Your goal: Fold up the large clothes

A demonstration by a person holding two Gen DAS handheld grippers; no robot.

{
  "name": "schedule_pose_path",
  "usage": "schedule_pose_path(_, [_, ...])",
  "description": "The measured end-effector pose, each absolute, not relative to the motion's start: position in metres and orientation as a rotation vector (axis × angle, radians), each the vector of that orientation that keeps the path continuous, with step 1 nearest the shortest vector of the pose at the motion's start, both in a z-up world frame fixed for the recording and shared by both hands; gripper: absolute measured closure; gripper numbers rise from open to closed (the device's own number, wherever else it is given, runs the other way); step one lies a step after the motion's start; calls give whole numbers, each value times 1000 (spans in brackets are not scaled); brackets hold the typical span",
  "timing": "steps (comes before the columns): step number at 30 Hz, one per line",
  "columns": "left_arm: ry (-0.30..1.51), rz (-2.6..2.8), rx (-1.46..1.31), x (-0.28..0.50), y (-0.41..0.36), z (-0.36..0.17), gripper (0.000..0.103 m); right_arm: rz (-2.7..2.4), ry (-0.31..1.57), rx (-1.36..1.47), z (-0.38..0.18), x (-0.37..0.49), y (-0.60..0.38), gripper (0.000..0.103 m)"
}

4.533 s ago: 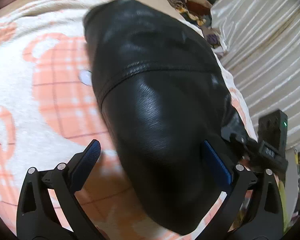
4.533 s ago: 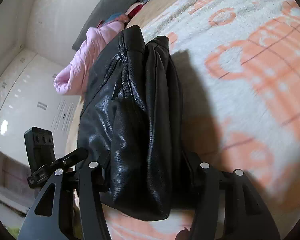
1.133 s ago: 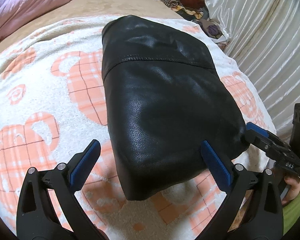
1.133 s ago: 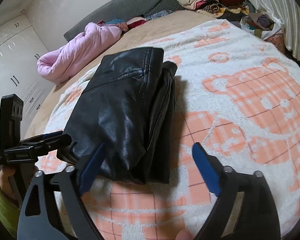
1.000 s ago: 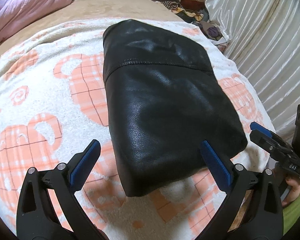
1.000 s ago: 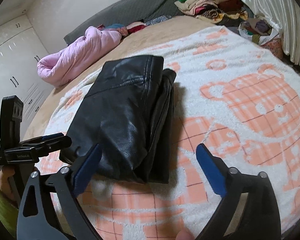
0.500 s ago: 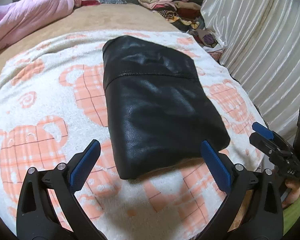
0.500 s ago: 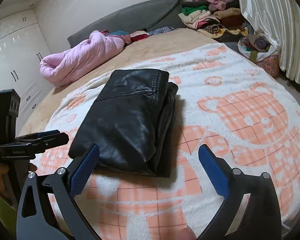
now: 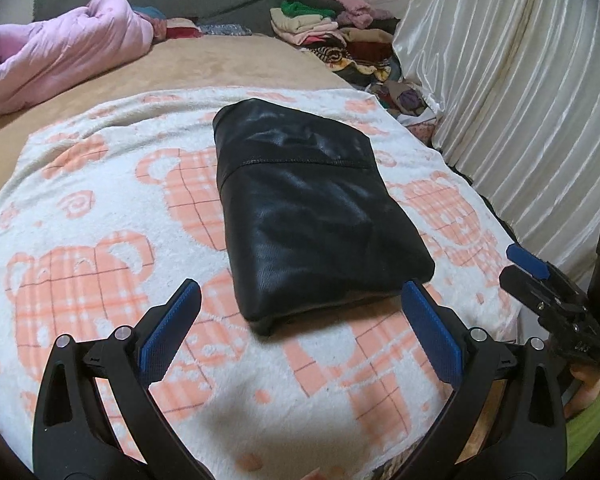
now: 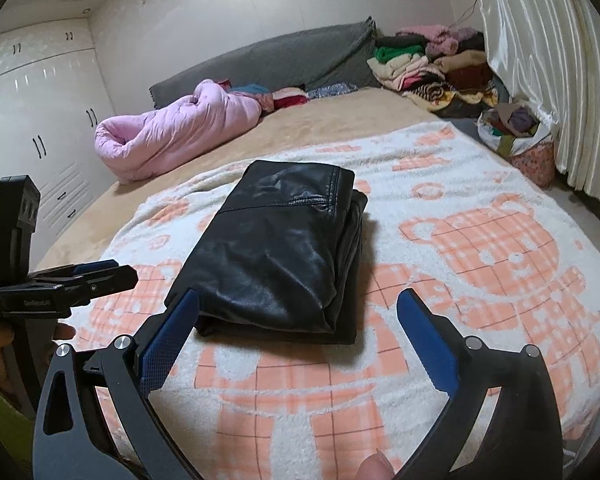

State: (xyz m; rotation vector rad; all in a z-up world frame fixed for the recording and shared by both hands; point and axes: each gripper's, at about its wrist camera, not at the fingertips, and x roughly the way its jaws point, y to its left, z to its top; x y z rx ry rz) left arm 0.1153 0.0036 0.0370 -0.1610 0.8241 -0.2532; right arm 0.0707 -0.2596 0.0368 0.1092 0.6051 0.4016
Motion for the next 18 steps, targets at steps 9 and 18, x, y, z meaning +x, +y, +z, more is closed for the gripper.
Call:
schedule_pose_path(9, [810, -224, -161, 84, 17, 21, 9, 385, 591, 87, 16, 43, -252, 4])
schedule_pose_path(18, [832, -178, -172, 70, 24, -4, 9, 357, 635, 42, -8, 40, -240, 4])
